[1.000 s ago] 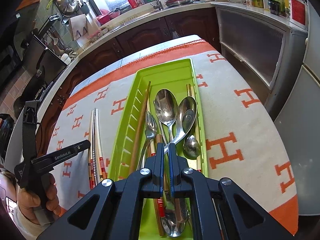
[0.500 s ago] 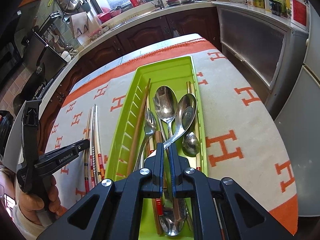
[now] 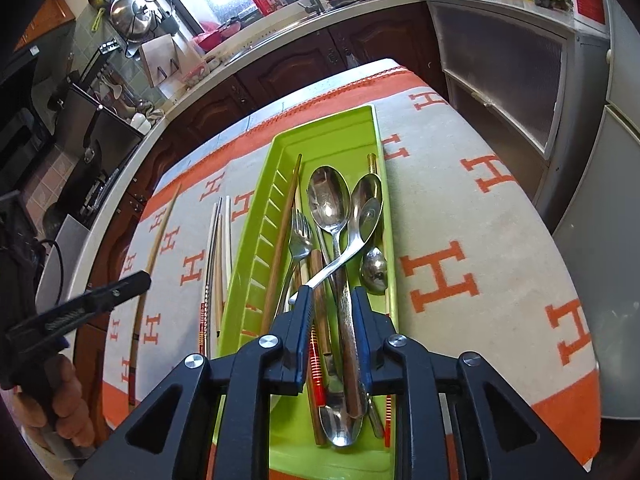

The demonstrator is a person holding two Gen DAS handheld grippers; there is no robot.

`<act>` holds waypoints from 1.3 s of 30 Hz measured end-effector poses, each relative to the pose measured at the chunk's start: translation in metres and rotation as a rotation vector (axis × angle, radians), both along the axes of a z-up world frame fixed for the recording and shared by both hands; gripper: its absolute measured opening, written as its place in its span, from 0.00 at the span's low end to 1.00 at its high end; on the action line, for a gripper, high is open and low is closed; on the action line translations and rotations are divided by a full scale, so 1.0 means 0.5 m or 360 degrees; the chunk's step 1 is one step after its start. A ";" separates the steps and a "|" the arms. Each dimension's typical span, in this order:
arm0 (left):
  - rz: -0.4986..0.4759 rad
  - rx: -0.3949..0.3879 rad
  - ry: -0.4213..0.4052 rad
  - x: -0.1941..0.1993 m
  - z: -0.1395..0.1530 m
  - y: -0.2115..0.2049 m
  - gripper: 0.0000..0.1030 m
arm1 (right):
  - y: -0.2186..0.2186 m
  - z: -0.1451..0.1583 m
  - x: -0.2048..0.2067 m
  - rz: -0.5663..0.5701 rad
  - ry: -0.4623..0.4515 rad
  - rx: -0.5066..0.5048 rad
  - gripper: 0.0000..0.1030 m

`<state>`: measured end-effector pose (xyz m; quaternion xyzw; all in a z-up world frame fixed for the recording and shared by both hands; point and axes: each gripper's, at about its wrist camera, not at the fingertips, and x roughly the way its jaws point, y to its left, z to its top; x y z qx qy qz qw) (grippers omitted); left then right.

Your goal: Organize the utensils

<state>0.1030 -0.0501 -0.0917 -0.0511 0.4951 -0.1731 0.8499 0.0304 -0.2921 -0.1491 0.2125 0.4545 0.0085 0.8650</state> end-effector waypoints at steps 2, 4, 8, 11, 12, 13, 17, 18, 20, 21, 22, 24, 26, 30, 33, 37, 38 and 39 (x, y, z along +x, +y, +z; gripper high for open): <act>-0.0061 -0.0058 0.0004 -0.005 0.024 -0.034 0.04 | -0.006 0.008 -0.009 -0.0013 -0.0019 0.0011 0.24; -0.0114 -0.0082 0.0006 -0.005 0.036 -0.068 0.04 | -0.014 0.018 -0.020 -0.0030 -0.0047 0.0013 0.31; -0.0166 -0.0086 0.0027 0.012 0.032 -0.150 0.04 | -0.033 0.035 -0.041 -0.0070 -0.0096 0.0025 0.37; -0.0167 -0.0073 0.0080 0.038 0.000 -0.201 0.04 | -0.046 0.043 -0.054 -0.0102 -0.0108 0.0006 0.37; -0.0165 -0.0074 0.0104 0.045 -0.013 -0.213 0.04 | -0.049 0.043 -0.059 -0.0111 -0.0108 0.0001 0.37; -0.0161 -0.0075 0.0121 0.053 -0.027 -0.218 0.04 | -0.053 0.044 -0.062 -0.0119 -0.0106 -0.0003 0.37; -0.0186 0.0015 0.0158 0.061 -0.077 -0.244 0.04 | -0.063 0.036 -0.067 -0.0148 -0.0077 -0.0005 0.37; -0.0201 0.0034 0.0150 0.058 -0.081 -0.246 0.04 | -0.065 0.033 -0.067 -0.0151 -0.0069 -0.0002 0.37; -0.0222 0.0056 0.0130 0.052 -0.081 -0.247 0.04 | -0.070 0.029 -0.067 -0.0154 -0.0057 0.0009 0.37; -0.0233 0.0075 0.0117 0.046 -0.076 -0.244 0.04 | -0.070 0.027 -0.066 -0.0157 -0.0055 0.0015 0.37; -0.0234 0.0085 0.0109 0.042 -0.073 -0.241 0.05 | -0.071 0.026 -0.064 -0.0159 -0.0052 0.0022 0.37; -0.0221 0.0113 0.0070 0.033 -0.061 -0.227 0.05 | -0.068 0.024 -0.059 -0.0157 -0.0050 0.0020 0.37; -0.0192 0.0156 0.0020 0.024 -0.046 -0.205 0.05 | -0.061 0.023 -0.055 -0.0148 -0.0049 0.0013 0.37; -0.0164 0.0268 -0.0053 0.011 -0.022 -0.154 0.06 | -0.037 0.028 -0.046 -0.0114 -0.0043 -0.0021 0.37; -0.0156 0.0249 -0.0085 0.001 -0.004 -0.110 0.06 | -0.020 0.034 -0.043 -0.0091 -0.0049 -0.0040 0.37; -0.0127 0.0122 -0.0036 -0.002 0.019 -0.041 0.06 | 0.009 0.053 -0.043 -0.0021 -0.0109 -0.0068 0.37; -0.0108 0.0106 -0.0029 -0.003 0.024 -0.027 0.06 | 0.019 0.061 -0.045 -0.0006 -0.0131 -0.0081 0.37; -0.0083 0.0097 -0.0025 -0.002 0.029 -0.009 0.06 | 0.030 0.071 -0.046 0.0016 -0.0157 -0.0098 0.37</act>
